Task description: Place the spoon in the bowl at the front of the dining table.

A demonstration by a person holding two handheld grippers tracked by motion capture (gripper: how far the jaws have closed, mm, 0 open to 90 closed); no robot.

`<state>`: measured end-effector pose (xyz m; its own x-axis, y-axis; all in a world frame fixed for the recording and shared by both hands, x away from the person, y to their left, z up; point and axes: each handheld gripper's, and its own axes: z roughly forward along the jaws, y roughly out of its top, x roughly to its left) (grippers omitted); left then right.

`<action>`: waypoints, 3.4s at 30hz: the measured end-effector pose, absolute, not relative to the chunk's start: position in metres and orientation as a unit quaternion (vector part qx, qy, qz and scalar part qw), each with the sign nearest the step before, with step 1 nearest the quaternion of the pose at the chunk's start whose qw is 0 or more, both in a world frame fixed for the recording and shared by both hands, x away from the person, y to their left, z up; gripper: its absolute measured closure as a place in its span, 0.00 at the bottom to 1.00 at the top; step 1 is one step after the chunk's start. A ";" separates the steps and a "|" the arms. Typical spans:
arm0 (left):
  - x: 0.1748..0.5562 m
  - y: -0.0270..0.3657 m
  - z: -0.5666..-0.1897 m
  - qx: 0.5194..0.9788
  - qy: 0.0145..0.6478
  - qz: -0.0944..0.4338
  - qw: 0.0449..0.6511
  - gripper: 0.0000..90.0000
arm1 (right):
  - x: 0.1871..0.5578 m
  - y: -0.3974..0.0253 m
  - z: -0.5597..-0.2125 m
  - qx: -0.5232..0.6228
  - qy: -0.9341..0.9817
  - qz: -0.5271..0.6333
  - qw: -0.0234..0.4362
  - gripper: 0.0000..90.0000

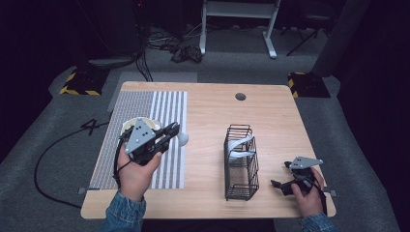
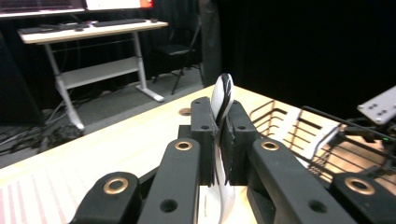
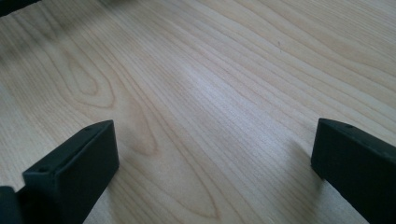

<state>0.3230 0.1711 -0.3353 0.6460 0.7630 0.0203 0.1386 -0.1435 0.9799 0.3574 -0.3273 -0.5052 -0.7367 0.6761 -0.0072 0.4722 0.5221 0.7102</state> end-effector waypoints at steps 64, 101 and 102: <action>0.393 0.277 -0.421 0.640 0.503 0.393 0.427 0.94 | 0.357 -0.327 -0.505 0.333 0.861 0.357 0.143 0.01; 0.408 0.239 -0.437 0.681 0.485 0.367 0.406 0.71 | 0.357 -0.327 -0.505 0.333 0.861 0.357 0.143 0.01; 0.409 0.238 -0.437 0.683 0.485 0.367 0.405 0.72 | 0.357 -0.327 -0.505 0.333 0.861 0.357 0.143 0.01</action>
